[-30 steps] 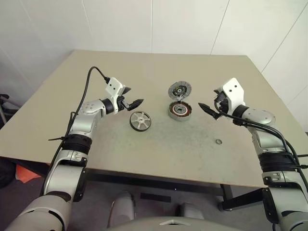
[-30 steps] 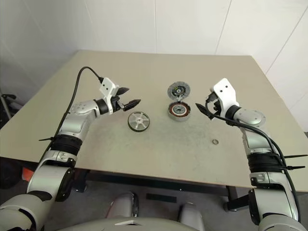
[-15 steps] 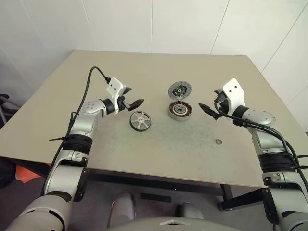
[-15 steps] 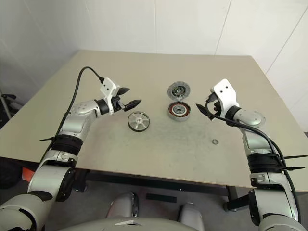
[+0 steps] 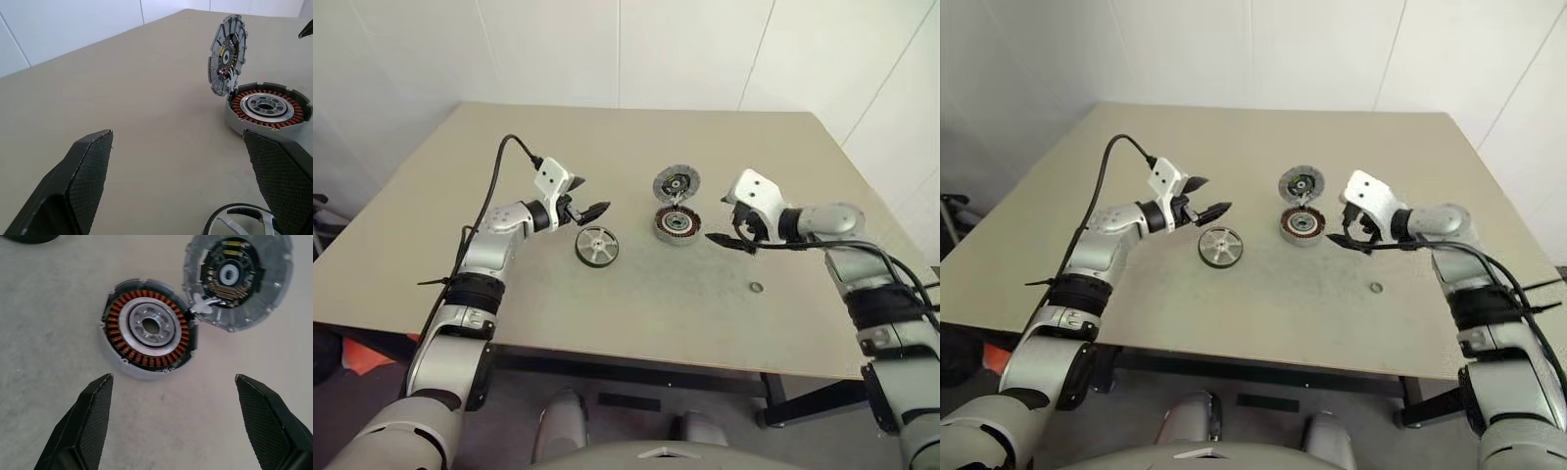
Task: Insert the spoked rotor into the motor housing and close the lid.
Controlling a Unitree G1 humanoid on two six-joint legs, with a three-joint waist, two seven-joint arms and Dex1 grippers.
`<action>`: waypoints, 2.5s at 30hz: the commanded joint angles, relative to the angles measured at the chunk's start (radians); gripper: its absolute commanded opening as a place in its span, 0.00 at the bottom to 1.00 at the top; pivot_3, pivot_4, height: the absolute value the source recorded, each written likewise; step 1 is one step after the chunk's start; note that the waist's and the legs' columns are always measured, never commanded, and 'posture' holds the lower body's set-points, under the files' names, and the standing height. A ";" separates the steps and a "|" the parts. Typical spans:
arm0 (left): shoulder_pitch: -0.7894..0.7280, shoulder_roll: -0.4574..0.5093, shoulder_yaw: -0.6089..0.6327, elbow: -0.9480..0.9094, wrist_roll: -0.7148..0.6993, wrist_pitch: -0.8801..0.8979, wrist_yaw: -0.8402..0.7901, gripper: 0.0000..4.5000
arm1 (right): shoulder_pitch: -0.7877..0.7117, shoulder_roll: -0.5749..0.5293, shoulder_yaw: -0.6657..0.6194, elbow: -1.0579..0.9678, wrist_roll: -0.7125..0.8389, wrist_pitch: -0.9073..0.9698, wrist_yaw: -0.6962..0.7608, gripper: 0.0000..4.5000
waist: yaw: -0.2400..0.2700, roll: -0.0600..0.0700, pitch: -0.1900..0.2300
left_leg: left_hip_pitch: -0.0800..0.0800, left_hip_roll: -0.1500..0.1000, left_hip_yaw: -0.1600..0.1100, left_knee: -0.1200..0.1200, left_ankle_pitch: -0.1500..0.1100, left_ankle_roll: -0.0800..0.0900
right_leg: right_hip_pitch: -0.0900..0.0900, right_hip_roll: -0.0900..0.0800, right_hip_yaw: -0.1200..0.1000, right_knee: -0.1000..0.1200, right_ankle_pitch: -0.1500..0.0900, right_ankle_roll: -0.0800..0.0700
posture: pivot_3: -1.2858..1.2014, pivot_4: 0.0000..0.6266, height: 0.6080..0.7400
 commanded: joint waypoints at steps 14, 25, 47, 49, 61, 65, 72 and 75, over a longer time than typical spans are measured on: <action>0.109 -0.017 0.002 -0.159 0.009 0.019 0.076 1.00 | -0.405 0.237 0.161 0.688 -0.212 -0.379 0.067 1.00 | -0.009 -0.001 0.000 | -0.008 0.001 0.000 0.008 -0.002 0.003 | -0.004 0.000 -0.002 0.004 -0.001 -0.002 | 0.52 0.00 1.00; 0.113 -0.001 0.000 -0.182 0.014 0.034 0.084 1.00 | -0.453 0.281 0.168 0.799 -0.275 -0.444 0.103 1.00 | -0.020 -0.001 0.000 | -0.014 0.001 -0.001 0.015 -0.004 0.007 | -0.006 0.000 -0.002 0.005 -0.001 -0.002 | 0.52 0.00 1.00; 0.115 -0.001 -0.010 -0.155 0.036 0.025 0.080 1.00 | -0.480 0.247 0.147 0.854 -0.325 -0.461 0.057 1.00 | -0.025 -0.001 0.000 | -0.014 0.003 -0.001 0.015 -0.004 0.007 | -0.008 0.001 -0.002 0.006 -0.001 -0.002 | 0.52 0.00 1.00; 0.114 0.002 -0.008 -0.150 0.038 0.022 0.081 1.00 | -0.477 0.251 0.152 0.860 -0.333 -0.461 0.044 1.00 | -0.024 -0.001 0.000 | -0.015 0.003 -0.001 0.015 -0.004 0.007 | -0.008 0.001 -0.002 0.006 -0.001 -0.002 | 0.52 0.00 1.00; 0.122 0.013 0.010 -0.132 0.034 0.017 0.106 1.00 | -0.486 0.274 0.160 0.874 -0.361 -0.462 0.038 1.00 | -0.025 -0.001 0.000 | -0.015 0.003 -0.001 0.015 -0.004 0.007 | -0.008 0.001 -0.002 0.006 -0.001 -0.002 | 0.52 0.00 1.00; 0.126 0.014 0.010 -0.121 0.034 0.018 0.113 1.00 | -0.473 0.287 0.165 0.871 -0.368 -0.470 0.045 1.00 | -0.025 -0.001 0.000 | -0.015 0.003 -0.001 0.015 -0.004 0.007 | -0.009 0.001 -0.002 0.006 -0.001 -0.002 | 0.52 0.00 1.00; 0.133 0.016 0.009 -0.114 0.034 0.018 0.118 1.00 | -0.449 0.293 0.173 0.862 -0.371 -0.488 0.061 1.00 | -0.025 -0.001 0.000 | -0.015 0.004 -0.001 0.015 -0.004 0.007 | -0.009 0.001 -0.002 0.006 -0.001 -0.002 | 0.52 0.00 1.00; 0.134 0.015 0.008 -0.113 0.035 0.018 0.119 1.00 | -0.441 0.289 0.169 0.851 -0.362 -0.498 0.075 1.00 | -0.025 -0.001 0.000 | -0.015 0.004 -0.001 0.015 -0.005 0.007 | -0.009 0.001 -0.003 0.006 -0.001 -0.003 | 0.52 0.00 1.00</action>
